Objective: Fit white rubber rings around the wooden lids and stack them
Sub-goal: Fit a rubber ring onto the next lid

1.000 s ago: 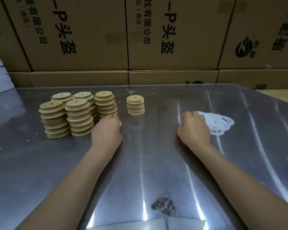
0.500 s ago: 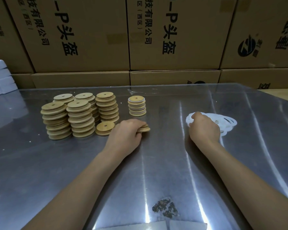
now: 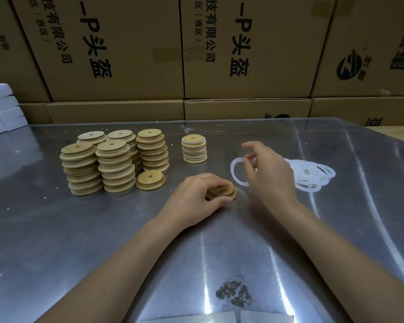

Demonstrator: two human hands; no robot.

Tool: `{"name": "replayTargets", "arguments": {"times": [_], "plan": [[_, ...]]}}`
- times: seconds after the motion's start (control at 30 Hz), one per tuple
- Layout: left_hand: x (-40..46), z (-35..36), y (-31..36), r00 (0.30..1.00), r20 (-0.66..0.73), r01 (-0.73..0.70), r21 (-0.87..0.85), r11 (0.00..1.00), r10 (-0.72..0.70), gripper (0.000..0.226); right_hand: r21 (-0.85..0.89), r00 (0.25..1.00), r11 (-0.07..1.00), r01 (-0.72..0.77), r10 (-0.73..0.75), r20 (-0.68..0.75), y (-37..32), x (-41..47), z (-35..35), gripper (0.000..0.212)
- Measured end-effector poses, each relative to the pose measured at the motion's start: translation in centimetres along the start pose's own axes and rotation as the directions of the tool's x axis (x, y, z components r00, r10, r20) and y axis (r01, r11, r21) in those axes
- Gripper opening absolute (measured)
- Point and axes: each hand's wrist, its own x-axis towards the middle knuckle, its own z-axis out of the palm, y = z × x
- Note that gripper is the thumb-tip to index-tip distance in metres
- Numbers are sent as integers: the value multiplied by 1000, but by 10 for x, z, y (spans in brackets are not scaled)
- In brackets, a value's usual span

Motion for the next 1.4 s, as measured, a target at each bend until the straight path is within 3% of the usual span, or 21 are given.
{"name": "replayTargets", "arguments": {"times": [0.07,0.13,0.3,0.4,0.57,0.67,0.77,1.0,1.07,1.2,1.4], "plan": [[1,-3,-2,994,-88,62,-20,998,-64,23,0,993,994,110,-110,35,-9,-4,2,30],[1,-6,-5,981,-134,139,-31,990,-142,32,6,977,980,197,-196,85,-18,-9,3,31],[0,-6,-13,968,-52,244,-64,968,-247,54,109,904,965,238,-262,339,-29,-18,8,37],[0,-4,-13,972,67,231,-82,969,-226,72,173,889,972,159,-217,403,-28,-19,7,35],[-1,-1,-12,974,84,217,-99,971,-209,83,173,957,984,-39,-13,290,-19,-14,9,27],[-1,-1,-12,981,64,192,-138,972,-185,79,72,890,983,-170,122,438,-10,-14,14,39],[-2,-2,-10,991,24,133,-189,973,-131,78,124,836,962,-241,141,531,-7,-16,18,31],[-1,-4,-6,998,-46,25,-161,987,-33,67,390,912,869,-305,148,382,-7,-12,15,16],[-1,-5,-5,994,-3,101,-286,953,-107,62,442,926,846,-300,146,348,-8,-12,15,18],[0,-7,-5,964,55,245,-556,794,-259,58,526,946,807,-267,116,302,-12,-11,14,22],[2,-9,-3,944,26,272,-626,731,-328,57,567,959,798,-207,51,279,-15,-14,16,20]]}}
